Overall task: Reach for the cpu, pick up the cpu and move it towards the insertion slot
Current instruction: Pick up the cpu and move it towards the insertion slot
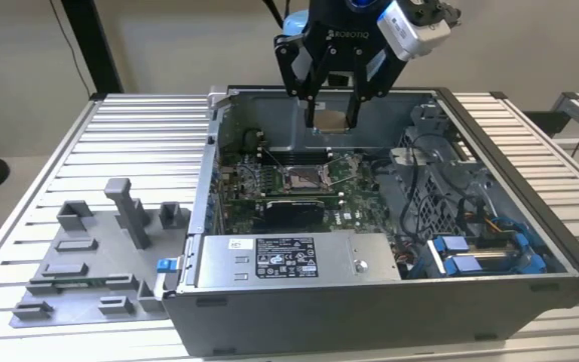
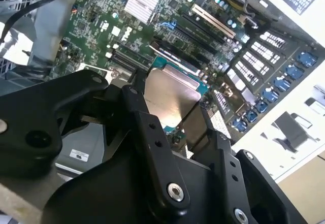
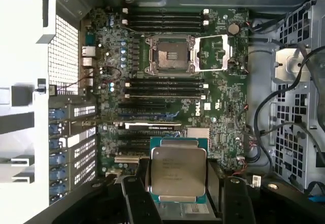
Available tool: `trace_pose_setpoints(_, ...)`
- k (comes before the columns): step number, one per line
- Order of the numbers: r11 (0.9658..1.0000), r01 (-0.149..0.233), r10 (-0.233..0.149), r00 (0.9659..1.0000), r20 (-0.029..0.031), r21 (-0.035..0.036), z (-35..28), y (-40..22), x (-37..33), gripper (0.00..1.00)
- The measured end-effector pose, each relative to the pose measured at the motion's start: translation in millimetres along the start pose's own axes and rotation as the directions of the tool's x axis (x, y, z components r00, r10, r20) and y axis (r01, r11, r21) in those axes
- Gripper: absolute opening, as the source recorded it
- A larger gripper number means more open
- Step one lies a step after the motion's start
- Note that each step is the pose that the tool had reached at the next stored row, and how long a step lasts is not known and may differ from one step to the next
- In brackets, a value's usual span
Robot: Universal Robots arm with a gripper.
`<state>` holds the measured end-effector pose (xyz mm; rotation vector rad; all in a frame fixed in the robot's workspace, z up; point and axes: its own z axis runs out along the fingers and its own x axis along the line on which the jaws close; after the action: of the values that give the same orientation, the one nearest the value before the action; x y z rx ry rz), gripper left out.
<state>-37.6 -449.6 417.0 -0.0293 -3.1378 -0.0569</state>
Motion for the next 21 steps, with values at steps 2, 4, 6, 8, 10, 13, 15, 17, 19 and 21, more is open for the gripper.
trace_pose_setpoints(2,1.0,0.0,0.0,1.0,0.0,0.0,0.6,4.4,0.1,0.0)
trace_pose_setpoints(4,1.0,0.0,0.0,1.0,0.0,0.0001,1.3,9.6,0.2,0.0)
trace_pose_setpoints(6,1.0,0.0,0.0,1.0,-0.0001,0.0001,2.0,15.3,0.3,0.0)
trace_pose_setpoints(8,1.0,0.0,0.0,1.0,0.0,0.0,2.5,19.3,0.6,0.0)
trace_pose_setpoints(10,1.0,0.0,0.0,1.0,0.0,-0.0001,3.1,23.9,1.0,0.0)
trace_pose_setpoints(13,1.0,0.0,0.0,1.0,0.0,-0.0001,4.1,32.5,1.9,0.0)
trace_pose_setpoints(15,1.0,0.0,0.0,1.0,0.0,0.0,4.8,37.8,2.4,0.0)
trace_pose_setpoints(17,1.0,0.0,0.0,1.0,0.0,0.0,5.6,42.9,3.0,0.0)
trace_pose_setpoints(19,1.0,0.0,0.0,1.0,0.0,0.0,6.4,47.4,3.6,0.0)
trace_pose_setpoints(21,1.0,0.0,0.0,1.0,0.0,0.0,7.1,51.9,4.1,0.0)
